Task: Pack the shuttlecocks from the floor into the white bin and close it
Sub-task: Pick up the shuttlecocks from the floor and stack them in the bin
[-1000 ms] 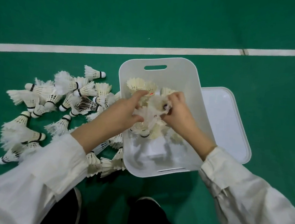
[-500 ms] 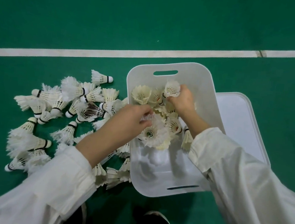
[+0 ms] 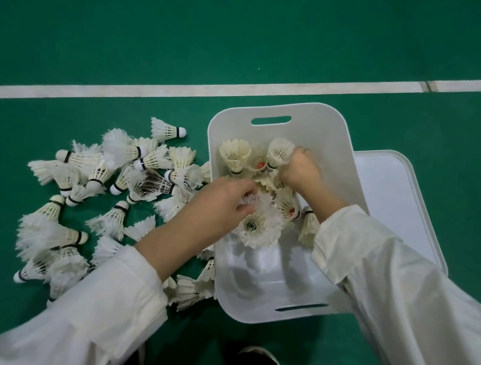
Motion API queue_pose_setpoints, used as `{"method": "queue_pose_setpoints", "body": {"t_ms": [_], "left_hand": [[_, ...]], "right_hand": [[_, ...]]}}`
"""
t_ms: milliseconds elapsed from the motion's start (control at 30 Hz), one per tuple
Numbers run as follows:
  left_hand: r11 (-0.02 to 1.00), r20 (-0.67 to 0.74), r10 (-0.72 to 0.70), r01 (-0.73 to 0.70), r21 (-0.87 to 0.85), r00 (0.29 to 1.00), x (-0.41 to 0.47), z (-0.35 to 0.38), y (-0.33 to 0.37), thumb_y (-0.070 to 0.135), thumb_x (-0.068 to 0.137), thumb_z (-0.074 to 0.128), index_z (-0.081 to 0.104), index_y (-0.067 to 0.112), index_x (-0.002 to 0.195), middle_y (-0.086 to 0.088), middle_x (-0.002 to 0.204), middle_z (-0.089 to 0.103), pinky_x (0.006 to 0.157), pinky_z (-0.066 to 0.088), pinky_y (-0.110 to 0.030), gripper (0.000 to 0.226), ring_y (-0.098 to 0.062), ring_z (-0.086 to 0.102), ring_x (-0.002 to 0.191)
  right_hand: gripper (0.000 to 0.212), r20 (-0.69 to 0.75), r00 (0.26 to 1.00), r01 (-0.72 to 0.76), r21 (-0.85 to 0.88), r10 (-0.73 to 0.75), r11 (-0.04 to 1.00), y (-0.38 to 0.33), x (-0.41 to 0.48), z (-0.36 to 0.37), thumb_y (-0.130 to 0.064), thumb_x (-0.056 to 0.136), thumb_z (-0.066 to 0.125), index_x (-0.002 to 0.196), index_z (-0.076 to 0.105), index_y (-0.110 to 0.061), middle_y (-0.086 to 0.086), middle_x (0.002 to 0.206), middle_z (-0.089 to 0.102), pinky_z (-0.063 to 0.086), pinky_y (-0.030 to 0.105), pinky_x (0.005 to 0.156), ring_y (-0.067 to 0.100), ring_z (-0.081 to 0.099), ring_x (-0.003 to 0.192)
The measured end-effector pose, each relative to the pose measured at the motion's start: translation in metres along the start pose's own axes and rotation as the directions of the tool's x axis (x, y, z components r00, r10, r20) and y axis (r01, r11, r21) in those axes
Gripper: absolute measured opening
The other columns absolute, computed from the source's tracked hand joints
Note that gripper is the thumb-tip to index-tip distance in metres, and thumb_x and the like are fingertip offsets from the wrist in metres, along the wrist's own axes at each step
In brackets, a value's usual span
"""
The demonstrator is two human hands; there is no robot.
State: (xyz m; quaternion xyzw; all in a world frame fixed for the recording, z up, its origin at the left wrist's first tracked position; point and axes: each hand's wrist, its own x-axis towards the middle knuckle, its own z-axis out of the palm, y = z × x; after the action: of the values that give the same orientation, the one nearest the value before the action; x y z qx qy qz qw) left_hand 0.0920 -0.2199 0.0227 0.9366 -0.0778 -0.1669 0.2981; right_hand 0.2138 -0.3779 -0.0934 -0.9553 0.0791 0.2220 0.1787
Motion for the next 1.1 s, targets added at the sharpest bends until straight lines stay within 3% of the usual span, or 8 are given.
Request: {"method": "queue_pose_setpoints", "body": {"t_ms": [100, 267, 400, 533, 600, 733, 900, 1100], "left_hand": [[1.000, -0.007, -0.012, 0.012, 0.000, 1.000, 0.000, -0.001, -0.001, 0.021, 0.089, 0.058, 0.058, 0.013, 0.111, -0.003, 0.101, 0.064, 0.072, 0.041, -0.026, 0.024, -0.015, 0.052, 0.081], [0.999, -0.091, -0.039, 0.038, -0.019, 0.995, 0.004, -0.003, 0.003, 0.020, 0.090, 0.056, 0.059, 0.007, 0.112, -0.009, 0.102, 0.065, 0.077, 0.044, -0.029, 0.025, -0.022, 0.059, 0.089], [0.996, -0.157, -0.056, 0.044, -0.077, 0.986, 0.007, 0.002, 0.010, 0.023, 0.092, 0.052, 0.061, 0.010, 0.098, -0.008, 0.086, 0.064, 0.063, 0.042, -0.029, 0.017, -0.022, 0.057, 0.073], [0.998, -0.135, -0.001, -0.007, -0.062, 0.991, 0.007, 0.008, 0.018, 0.024, 0.091, 0.052, 0.062, 0.011, 0.098, -0.005, 0.087, 0.065, 0.066, 0.042, -0.028, 0.017, -0.018, 0.055, 0.073], [0.999, -0.052, 0.049, -0.048, 0.010, 0.997, 0.006, 0.003, 0.018, 0.030, 0.092, 0.051, 0.061, 0.013, 0.098, -0.001, 0.089, 0.065, 0.070, 0.047, -0.029, 0.021, -0.016, 0.058, 0.076], [0.965, 0.074, 0.098, -0.113, 0.235, 0.992, 0.012, -0.034, 0.007, 0.037, 0.095, 0.044, 0.060, 0.018, 0.102, 0.003, 0.093, 0.066, 0.065, 0.051, -0.026, 0.026, -0.011, 0.060, 0.071], [0.911, 0.115, 0.052, -0.095, 0.403, 0.992, 0.015, -0.075, -0.019, 0.033, 0.095, 0.041, 0.059, 0.020, 0.101, 0.002, 0.095, 0.066, 0.072, 0.051, -0.033, 0.023, -0.018, 0.058, 0.078], [0.880, 0.133, 0.061, -0.116, 0.460, 0.989, 0.026, -0.099, -0.028, 0.031, 0.093, 0.044, 0.061, 0.020, 0.098, 0.002, 0.083, 0.064, 0.070, 0.050, -0.035, 0.021, -0.019, 0.056, 0.075]], "right_hand": [[0.071, 0.024, 1.000, 0.009, 0.003, -0.009, 1.000, 0.006, -0.009, -0.011, -0.017, 0.073, 0.069, 0.132, 0.031, -0.006, 0.016, 0.131, 0.039, 0.042, 0.044, 0.101, 0.032, 0.041, 0.121], [0.031, -0.199, 0.945, 0.304, 0.241, -0.259, 0.922, 0.014, -0.077, -0.049, -0.024, 0.092, 0.053, 0.121, 0.050, -0.013, 0.007, 0.116, 0.056, 0.048, 0.037, 0.087, 0.019, 0.056, 0.094], [0.035, -0.039, 0.942, 0.327, 0.343, -0.334, 0.881, 0.010, -0.145, -0.052, -0.048, 0.094, 0.039, 0.108, 0.054, -0.020, -0.001, 0.095, 0.062, 0.046, 0.032, 0.065, 0.014, 0.058, 0.073], [0.020, 0.099, 0.927, 0.323, 0.277, -0.362, 0.905, 0.009, -0.162, -0.044, -0.029, 0.096, 0.046, 0.096, 0.051, -0.010, 0.002, 0.075, 0.058, 0.043, 0.030, 0.053, 0.014, 0.053, 0.056], [0.015, 0.024, 0.929, 0.358, 0.192, -0.369, 0.914, 0.014, -0.156, -0.049, -0.019, 0.096, 0.047, 0.086, 0.052, -0.009, 0.007, 0.070, 0.059, 0.043, 0.032, 0.059, 0.024, 0.057, 0.060], [0.015, -0.119, 0.940, 0.305, -0.134, -0.321, 0.943, 0.033, -0.125, -0.069, -0.005, 0.092, 0.043, 0.097, 0.056, 0.002, 0.022, 0.093, 0.064, 0.044, 0.037, 0.071, 0.037, 0.060, 0.085], [0.022, 0.089, 0.972, 0.231, -0.524, -0.217, 0.820, 0.032, -0.096, -0.061, 0.009, 0.086, 0.045, 0.103, 0.057, 0.001, 0.018, 0.107, 0.064, 0.047, 0.035, 0.078, 0.033, 0.062, 0.099], [0.028, 0.258, 0.961, 0.252, -0.656, -0.102, 0.711, 0.039, -0.052, -0.027, -0.011, 0.087, 0.056, 0.113, 0.064, -0.010, 0.006, 0.110, 0.066, 0.051, 0.031, 0.086, 0.023, 0.065, 0.101]]}}
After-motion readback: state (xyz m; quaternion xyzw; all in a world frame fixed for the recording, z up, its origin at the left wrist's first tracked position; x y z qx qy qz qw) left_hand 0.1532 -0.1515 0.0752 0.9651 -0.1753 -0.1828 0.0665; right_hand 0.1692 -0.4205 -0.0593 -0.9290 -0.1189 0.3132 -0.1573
